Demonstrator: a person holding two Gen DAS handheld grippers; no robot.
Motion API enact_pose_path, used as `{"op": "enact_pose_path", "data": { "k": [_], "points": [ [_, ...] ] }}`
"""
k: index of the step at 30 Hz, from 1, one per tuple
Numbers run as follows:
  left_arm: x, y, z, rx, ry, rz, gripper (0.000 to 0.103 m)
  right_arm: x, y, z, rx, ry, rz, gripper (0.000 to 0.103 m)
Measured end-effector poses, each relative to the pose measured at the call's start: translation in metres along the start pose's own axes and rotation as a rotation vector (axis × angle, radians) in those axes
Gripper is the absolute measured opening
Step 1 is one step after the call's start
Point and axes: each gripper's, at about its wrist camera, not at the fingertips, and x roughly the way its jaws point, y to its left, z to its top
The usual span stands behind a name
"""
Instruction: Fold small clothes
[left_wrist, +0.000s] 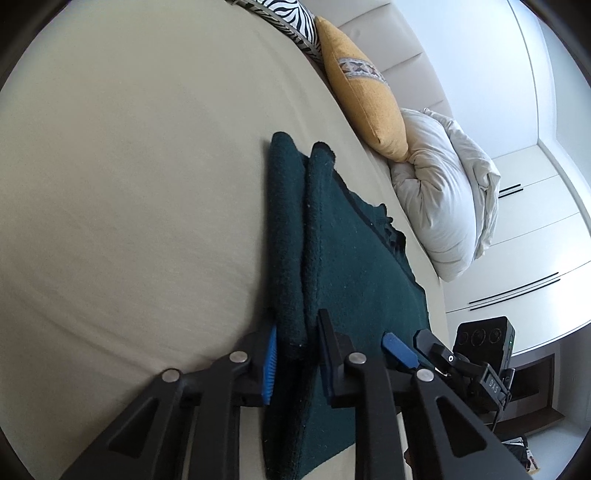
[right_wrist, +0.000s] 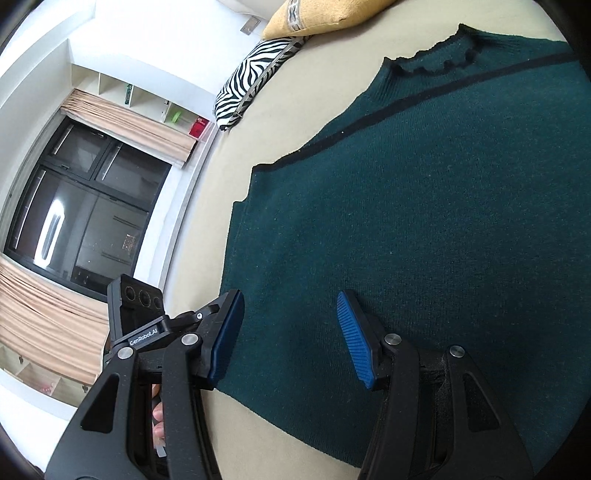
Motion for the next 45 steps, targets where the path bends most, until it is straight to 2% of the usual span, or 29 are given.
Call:
{"op": "enact_pose_path", "data": {
  "k": [5, 8, 9, 11, 14, 17, 22, 24, 26, 29, 31, 32, 33, 36, 37, 40, 43, 45],
  "points": [
    [-0.001, -0.012, -0.003, 0.065, -0.026, 0.056, 0.019, -0.001, 0.004, 0.0, -0.01, 0.009, -0.019, 0.051],
    [0.0, -0.03, -0.003, 0.155, -0.029, 0.135, 0.018, 0.008, -0.004, 0.0, -0.006, 0.019, -0.031, 0.05],
    [0.001, -0.041, -0.004, 0.205, -0.03, 0.177, 0.018, 0.01, -0.005, -0.001, -0.015, 0.02, -0.026, 0.05],
    [0.002, -0.059, -0.005, 0.272, -0.033, 0.215, 0.017, 0.006, -0.011, 0.0, 0.004, 0.02, 0.009, 0.049],
    [0.001, -0.096, -0.006, 0.344, -0.039, 0.22, 0.017, -0.015, -0.023, 0.005, 0.07, 0.004, 0.066, 0.05],
    [0.013, -0.143, -0.015, 0.417, -0.037, 0.205, 0.016, -0.058, -0.046, 0.015, 0.13, -0.063, 0.125, 0.052],
    [0.079, -0.218, -0.051, 0.546, 0.034, 0.157, 0.016, -0.116, -0.097, 0.033, 0.242, -0.124, 0.216, 0.052],
    [0.112, -0.228, -0.064, 0.546, 0.07, 0.137, 0.016, -0.124, -0.119, 0.036, 0.283, -0.107, 0.246, 0.052],
    [0.146, -0.223, -0.074, 0.498, 0.11, 0.116, 0.016, -0.127, -0.139, 0.035, 0.332, -0.091, 0.243, 0.052],
    [0.164, -0.213, -0.087, 0.441, 0.129, 0.097, 0.019, -0.126, -0.161, 0.03, 0.378, -0.074, 0.298, 0.05],
    [0.157, -0.213, -0.095, 0.422, 0.118, 0.063, 0.022, -0.128, -0.165, 0.029, 0.387, -0.08, 0.327, 0.05],
    [0.152, -0.216, -0.097, 0.424, 0.122, 0.043, 0.03, -0.129, -0.165, 0.03, 0.384, -0.079, 0.325, 0.05],
    [0.145, -0.218, -0.1, 0.428, 0.125, 0.027, 0.034, -0.129, -0.165, 0.031, 0.381, -0.075, 0.319, 0.05],
    [0.106, -0.226, -0.109, 0.455, 0.112, -0.079, 0.037, -0.127, -0.16, 0.033, 0.364, -0.055, 0.291, 0.05],
    [0.097, -0.229, -0.112, 0.466, 0.094, -0.088, 0.038, -0.128, -0.158, 0.033, 0.357, -0.05, 0.279, 0.051],
    [0.062, -0.211, -0.104, 0.441, 0.014, -0.077, 0.038, -0.127, -0.152, 0.033, 0.337, -0.04, 0.236, 0.05],
    [0.052, -0.188, -0.088, 0.394, -0.006, -0.038, 0.038, -0.126, -0.142, 0.034, 0.313, -0.032, 0.156, 0.049],
    [0.056, -0.179, -0.078, 0.37, -0.006, -0.026, 0.038, -0.119, -0.124, 0.033, 0.269, -0.015, 0.057, 0.031]
  ]
}}
